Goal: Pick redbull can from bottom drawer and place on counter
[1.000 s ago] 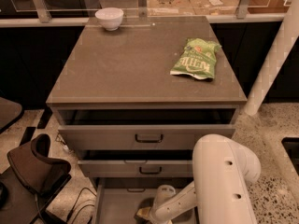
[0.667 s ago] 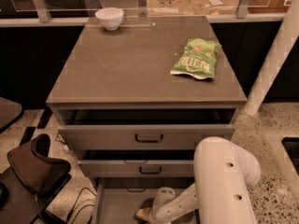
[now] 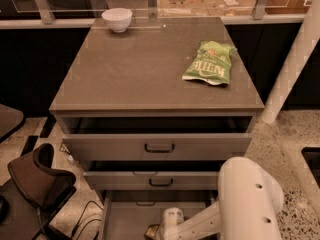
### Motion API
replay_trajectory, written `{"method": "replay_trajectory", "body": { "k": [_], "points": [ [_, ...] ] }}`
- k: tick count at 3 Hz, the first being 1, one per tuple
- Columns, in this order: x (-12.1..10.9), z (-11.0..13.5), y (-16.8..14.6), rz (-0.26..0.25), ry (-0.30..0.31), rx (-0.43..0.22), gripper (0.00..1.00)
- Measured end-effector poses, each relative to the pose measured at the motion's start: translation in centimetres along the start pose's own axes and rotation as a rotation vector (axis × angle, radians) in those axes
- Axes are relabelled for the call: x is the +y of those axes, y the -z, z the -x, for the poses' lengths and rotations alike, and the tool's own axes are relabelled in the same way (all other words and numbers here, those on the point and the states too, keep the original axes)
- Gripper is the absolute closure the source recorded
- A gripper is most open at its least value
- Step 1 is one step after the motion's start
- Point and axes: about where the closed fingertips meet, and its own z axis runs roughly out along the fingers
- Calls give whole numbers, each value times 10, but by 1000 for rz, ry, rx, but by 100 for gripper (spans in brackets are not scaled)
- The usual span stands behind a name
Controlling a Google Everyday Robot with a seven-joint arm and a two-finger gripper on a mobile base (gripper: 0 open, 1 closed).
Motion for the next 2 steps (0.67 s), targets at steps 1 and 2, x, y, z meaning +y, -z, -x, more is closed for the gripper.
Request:
{"method": "replay_trajectory", "body": {
  "k": [1, 2],
  "points": [
    [-1, -1, 0, -2, 8, 4, 41],
    [0, 0, -1, -1, 8, 3, 65]
  ]
}}
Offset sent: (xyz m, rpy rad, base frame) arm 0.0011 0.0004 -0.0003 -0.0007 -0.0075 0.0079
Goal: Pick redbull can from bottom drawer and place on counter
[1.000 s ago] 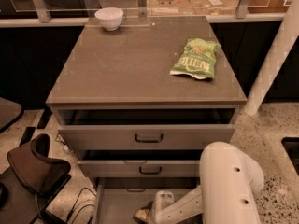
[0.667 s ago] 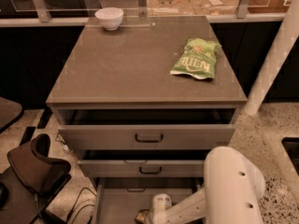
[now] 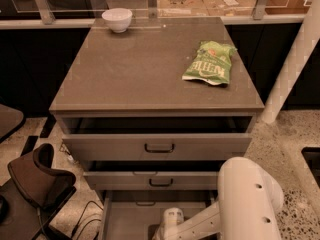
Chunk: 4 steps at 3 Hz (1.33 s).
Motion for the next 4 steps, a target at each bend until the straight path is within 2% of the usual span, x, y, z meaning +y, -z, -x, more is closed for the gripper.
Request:
{"method": "replay_trajectory", "body": {
  "k": [1, 2, 3, 4],
  "points": [
    [1, 1, -1, 1, 0, -2, 88],
    [1, 2, -1, 2, 0, -3, 100],
    [1, 2, -1, 1, 0, -4, 100],
    [-4, 7, 20, -47, 56, -10, 100]
  ]
}}
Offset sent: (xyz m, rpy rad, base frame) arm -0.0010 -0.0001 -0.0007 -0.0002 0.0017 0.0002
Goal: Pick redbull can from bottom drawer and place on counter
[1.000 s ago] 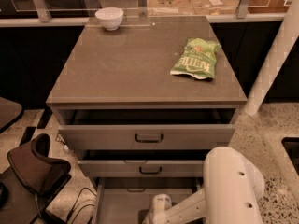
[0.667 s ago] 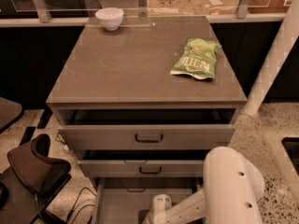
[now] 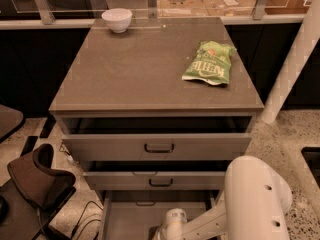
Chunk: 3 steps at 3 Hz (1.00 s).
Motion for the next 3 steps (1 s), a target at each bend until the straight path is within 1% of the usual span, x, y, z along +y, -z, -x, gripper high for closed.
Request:
{"method": "replay_trajectory", "body": {
  "k": [1, 2, 3],
  "points": [
    [-7, 7, 36, -44, 55, 26, 100],
    [-23, 12, 83, -75, 120, 86, 100],
    [-36, 14, 133, -116, 159, 136, 100]
  ]
}}
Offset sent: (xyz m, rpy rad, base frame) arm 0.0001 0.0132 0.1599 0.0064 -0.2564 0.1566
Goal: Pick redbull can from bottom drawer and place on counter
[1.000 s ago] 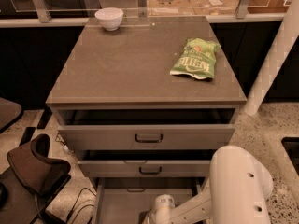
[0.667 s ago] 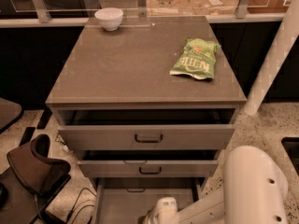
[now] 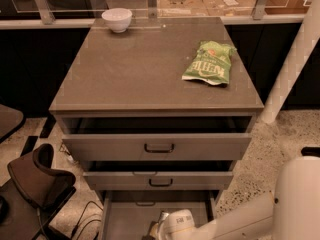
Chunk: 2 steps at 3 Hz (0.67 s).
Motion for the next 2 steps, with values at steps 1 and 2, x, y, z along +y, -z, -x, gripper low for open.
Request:
{"method": "replay_trajectory", "body": {
  "k": [1, 2],
  "points": [
    [-11, -6, 49, -49, 14, 43, 100],
    [-16, -6, 96, -115, 26, 79, 100]
  ]
}}
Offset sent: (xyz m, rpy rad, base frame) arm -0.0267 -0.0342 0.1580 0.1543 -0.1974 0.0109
